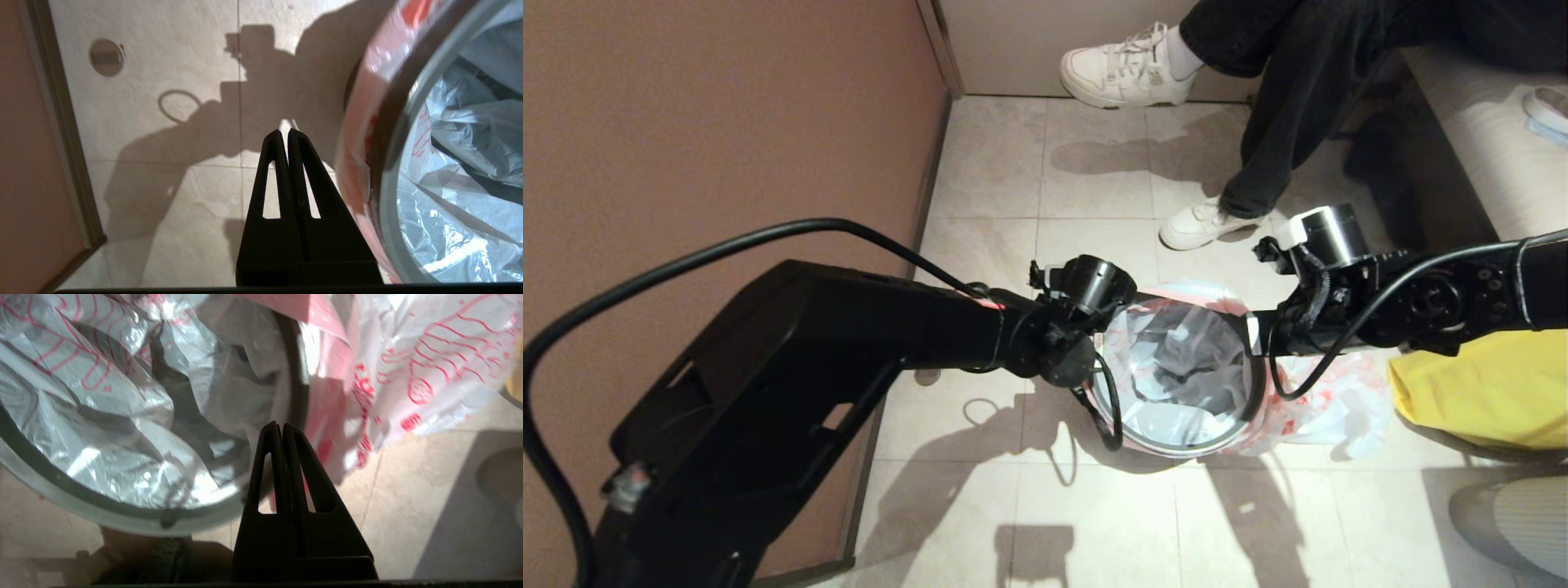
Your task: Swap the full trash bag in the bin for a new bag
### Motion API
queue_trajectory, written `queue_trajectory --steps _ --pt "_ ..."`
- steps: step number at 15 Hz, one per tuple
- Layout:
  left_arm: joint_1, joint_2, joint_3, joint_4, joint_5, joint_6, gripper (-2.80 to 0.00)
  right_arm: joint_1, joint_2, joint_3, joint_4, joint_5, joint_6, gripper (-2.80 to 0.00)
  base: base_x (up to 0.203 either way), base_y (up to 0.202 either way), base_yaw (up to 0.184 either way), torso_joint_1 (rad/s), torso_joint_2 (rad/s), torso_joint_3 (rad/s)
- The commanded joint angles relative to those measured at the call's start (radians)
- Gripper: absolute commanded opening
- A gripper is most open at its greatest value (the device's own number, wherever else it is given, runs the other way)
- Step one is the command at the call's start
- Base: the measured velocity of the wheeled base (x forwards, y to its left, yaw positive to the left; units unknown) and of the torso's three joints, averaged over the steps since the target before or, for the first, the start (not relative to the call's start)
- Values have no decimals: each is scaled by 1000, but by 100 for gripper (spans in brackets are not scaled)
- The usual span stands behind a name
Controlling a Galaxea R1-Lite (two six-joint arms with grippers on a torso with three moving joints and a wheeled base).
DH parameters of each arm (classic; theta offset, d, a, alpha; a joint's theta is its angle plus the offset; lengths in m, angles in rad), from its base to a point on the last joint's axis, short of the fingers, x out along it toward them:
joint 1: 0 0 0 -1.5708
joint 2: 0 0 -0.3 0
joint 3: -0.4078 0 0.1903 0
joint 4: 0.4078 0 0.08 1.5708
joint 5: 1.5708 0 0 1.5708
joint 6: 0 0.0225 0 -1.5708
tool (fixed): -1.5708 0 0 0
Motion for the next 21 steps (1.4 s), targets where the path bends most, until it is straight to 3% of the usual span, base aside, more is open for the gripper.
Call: queue_trajectory --steps 1,2,5,6,10,13,16,18,20,21 --pt "32 -91 23 0 -11 26 -280 -4 -117 22 39 -19 2 -280 0 0 0 0 0 0" --pt "52 -124 22 -2 -42 80 -280 -17 -164 39 55 -35 3 -280 0 0 0 0 0 0" --pt "139 -181 -57 -4 -336 195 -280 -123 -247 58 68 -63 5 -280 0 0 0 0 0 0" --pt "161 -212 -60 -2 -395 211 -280 -145 -274 63 70 -76 12 -280 0 0 0 0 0 0" --pt "183 -406 72 -6 -499 212 -280 -198 -457 136 75 -136 59 -280 0 0 0 0 0 0" --pt "175 -604 260 -9 -504 215 -280 -246 -663 237 92 -148 85 -280 0 0 0 0 0 0" --pt "200 -832 464 -6 -446 242 -280 -307 -857 325 145 -155 96 -280 0 0 0 0 0 0" --pt "226 -978 561 -5 -394 326 -280 -368 -963 373 197 -156 98 -280 0 0 0 0 0 0" --pt "273 -1099 624 -4 -293 453 -280 -424 -1058 396 249 -156 100 -280 0 0 0 0 0 0" --pt "307 -1146 637 -3 -254 484 -280 -442 -1094 405 267 -155 101 -280 0 0 0 0 0 0"
